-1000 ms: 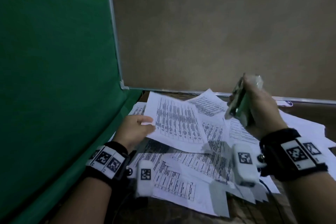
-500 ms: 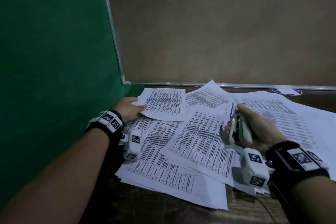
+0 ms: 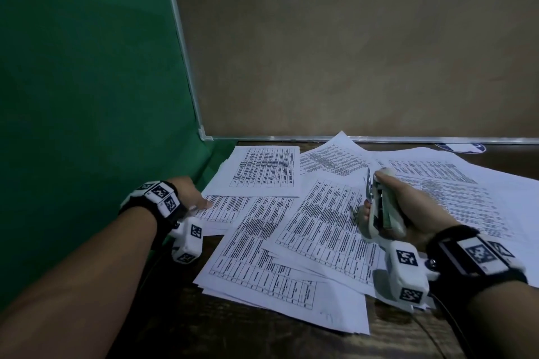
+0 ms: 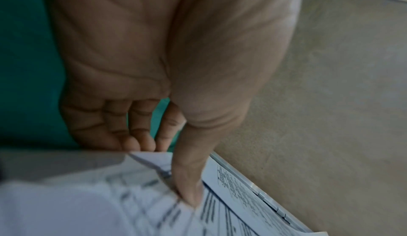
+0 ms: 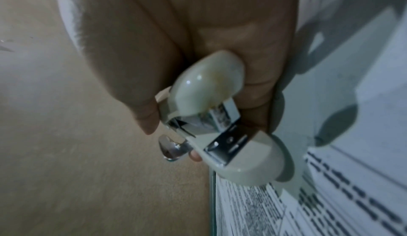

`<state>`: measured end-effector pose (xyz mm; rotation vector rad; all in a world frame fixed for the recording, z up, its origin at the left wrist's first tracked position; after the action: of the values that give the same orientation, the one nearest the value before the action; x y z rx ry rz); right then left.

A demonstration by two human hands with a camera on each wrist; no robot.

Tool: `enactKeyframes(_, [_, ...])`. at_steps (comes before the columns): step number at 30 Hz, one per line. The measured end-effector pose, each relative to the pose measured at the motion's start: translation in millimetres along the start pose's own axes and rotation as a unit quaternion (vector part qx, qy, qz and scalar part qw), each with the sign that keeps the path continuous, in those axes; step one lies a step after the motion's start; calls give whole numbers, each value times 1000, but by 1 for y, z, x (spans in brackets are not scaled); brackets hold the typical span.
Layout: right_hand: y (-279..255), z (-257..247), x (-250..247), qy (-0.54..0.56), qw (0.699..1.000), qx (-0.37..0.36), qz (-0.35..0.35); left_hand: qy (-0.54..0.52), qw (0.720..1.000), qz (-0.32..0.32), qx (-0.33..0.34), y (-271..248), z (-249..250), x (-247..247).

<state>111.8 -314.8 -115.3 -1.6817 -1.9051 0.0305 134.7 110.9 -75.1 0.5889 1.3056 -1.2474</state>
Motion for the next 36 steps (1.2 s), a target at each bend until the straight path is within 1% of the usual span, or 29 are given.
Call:
enactKeyframes(2, [1,0,-1,-8,1000,-3,3,-5,1000,-12,17,-5,1,2])
enactKeyframes(4, [2,0,-2,-14,1000,-7,5,-34,999,-16,28,-9,2,2])
enactKeyframes(7, [3,1,-2,-1,1000,-2,7,-52,999,-13,9,-16,6,4])
enactKeyframes(11, [0,-1,1,1,1000,-5,5,1,1000,-18,-3,-23,13,7])
enactKeyframes(15, [1,-1,-1,-16,1000,-13,11,24,999,-15,-21,-19,-7,5])
enactKeyframes(18, [4,0,-4,-26,999,-17,15,44,999,-12,-18,-22,-24,-4])
enactKeyframes(20, [4,-1,-5,-27,999,-20,19,11,1000,8,-9,-27,-35,-17])
enactKeyframes(23, [2,-3,-3,-37,999,-28,23,-112,993,40,2,-39,-56,-43])
enactKeyframes(25, [0,-3,-3,-54,997,-35,32,-219,973,71,-3,-54,-69,-62])
enactKeyframes(26, [0,-2,-3,-56,997,-40,32,-279,955,98,-6,-63,-74,-73])
enactKeyframes(28, [-2,-3,-2,-61,996,-50,30,-343,926,157,8,-87,-77,-96])
enactKeyframes(30, [-4,-4,1,-62,996,-56,26,-385,901,195,49,-116,-68,-118])
enactKeyframes(32, [-6,-6,2,-70,995,-66,30,-429,874,206,99,-140,-53,-135])
enactKeyframes(34, [-11,-8,5,-82,994,-71,30,-461,845,231,143,-159,-32,-150])
enactKeyframes(36, [-21,-8,13,-97,993,-70,18,-525,802,226,174,-170,-9,-159])
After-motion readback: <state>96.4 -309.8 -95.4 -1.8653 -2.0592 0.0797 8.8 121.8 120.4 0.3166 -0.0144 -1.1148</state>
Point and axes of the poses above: each hand's wrist, its own y-axis towards the middle knuckle, its own x-axis out of the palm, z = x × y, the point moved 4 cm from there along y, towards the middle knuckle, and after that the axes turned 6 degrees about -y, right-handed, at the moved point
